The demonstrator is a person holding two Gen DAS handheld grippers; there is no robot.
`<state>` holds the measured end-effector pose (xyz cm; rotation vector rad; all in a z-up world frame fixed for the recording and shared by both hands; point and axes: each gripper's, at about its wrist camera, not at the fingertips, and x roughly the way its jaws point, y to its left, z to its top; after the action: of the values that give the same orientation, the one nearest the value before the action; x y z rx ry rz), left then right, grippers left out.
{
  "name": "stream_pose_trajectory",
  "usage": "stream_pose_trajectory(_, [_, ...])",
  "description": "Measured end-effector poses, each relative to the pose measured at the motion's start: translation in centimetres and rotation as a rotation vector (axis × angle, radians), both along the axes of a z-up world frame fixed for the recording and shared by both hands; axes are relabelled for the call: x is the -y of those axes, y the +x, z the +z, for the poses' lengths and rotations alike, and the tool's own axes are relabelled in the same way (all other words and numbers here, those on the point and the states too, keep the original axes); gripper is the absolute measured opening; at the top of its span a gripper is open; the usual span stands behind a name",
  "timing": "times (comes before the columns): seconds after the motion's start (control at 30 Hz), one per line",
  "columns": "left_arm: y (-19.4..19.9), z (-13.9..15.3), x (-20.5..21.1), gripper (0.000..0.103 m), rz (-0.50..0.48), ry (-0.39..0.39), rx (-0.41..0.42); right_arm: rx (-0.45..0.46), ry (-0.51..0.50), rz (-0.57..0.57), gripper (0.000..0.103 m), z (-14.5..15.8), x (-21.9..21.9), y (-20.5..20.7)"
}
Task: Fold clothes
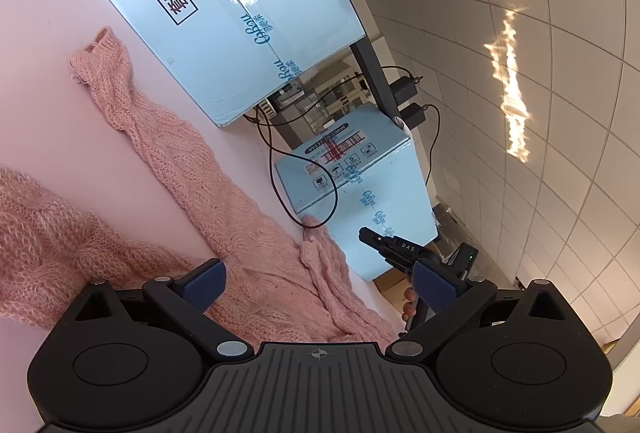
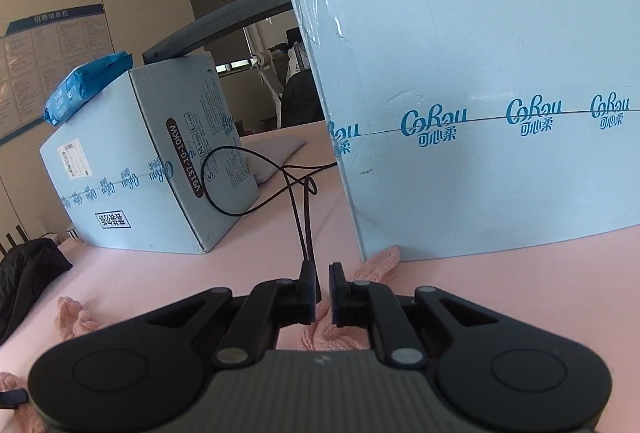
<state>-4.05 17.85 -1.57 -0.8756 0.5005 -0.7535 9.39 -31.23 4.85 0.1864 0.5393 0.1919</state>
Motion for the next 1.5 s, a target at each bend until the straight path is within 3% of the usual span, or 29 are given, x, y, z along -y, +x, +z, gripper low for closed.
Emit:
stream_pose_trajectory(0.17, [-0.1,0.0,0.0,0.102,-0.007,0.000,0.004,-0.120,0.039,-0.015,0.027,-2.4,-0.1,2.1])
stream_pose_trajectory(0.23, [-0.1,0.0,-0.1,0.102,-0.008,-0.008,0.002,-0.150,0.033,-0.042,0.043,-3.2,-0.5,3.0])
stream_pose_trajectory(0.3, [0.0,-0.1,-0.1,0.102,-0.009,-0.013,0.002,-0.161,0.005,-0.054,0.045,-3.6,-1.1,3.5])
stream_pose_trajectory(0.37, [0.0,-0.1,-0.2,0.102,-0.010,-0.015,0.002,-0.161,-0.001,-0.052,0.041,-3.9,-1.5,3.8])
stream_pose_trajectory(0.43, [0.0,-0.1,-0.2,0.102,-0.011,-0.019,0.001,-0.151,-0.005,-0.057,0.017,-4.0,-1.8,3.9])
stream_pose_trajectory(0.53, [0.0,-0.2,-0.3,0.102,-0.011,-0.026,0.000,-0.133,0.012,-0.068,0.010,-4.1,-1.9,3.8])
stream_pose_trajectory(0.7, [0.0,-0.2,-0.3,0.102,-0.013,-0.030,0.000,-0.050,0.089,-0.074,0.007,-3.3,-0.7,2.5])
stream_pose_trajectory(0.87, [0.1,-0.2,-0.2,0.102,-0.014,-0.029,0.000,0.094,0.176,-0.012,0.007,-0.6,1.1,-1.2])
stream_pose_trajectory(0.97, [0.2,-0.2,-0.2,0.102,-0.014,-0.030,0.000,0.196,0.097,0.103,0.007,1.4,-0.3,-4.3])
stream_pose_trajectory(1.07, [0.2,-0.2,-0.2,0.102,-0.013,-0.028,0.000,0.216,-0.035,0.300,0.007,1.7,-3.8,-7.7])
stream_pose_trajectory(1.2, [0.1,-0.2,-0.1,0.102,-0.013,-0.023,0.001,0.166,-0.271,0.543,0.017,-1.0,-8.2,-11.4])
stream_pose_trajectory(1.27, [0.1,-0.1,-0.1,0.102,-0.013,-0.022,0.001,0.094,-0.351,0.656,0.033,-2.6,-9.5,-12.6])
stream_pose_trajectory(1.4, [0.1,-0.1,-0.1,0.102,-0.013,-0.019,0.002,0.051,-0.322,0.708,0.046,-3.0,-9.3,-14.6])
stream_pose_trajectory(1.5, [0.0,-0.1,-0.1,0.102,-0.013,-0.018,0.002,0.102,-0.190,0.655,0.069,-1.4,-8.1,-14.7])
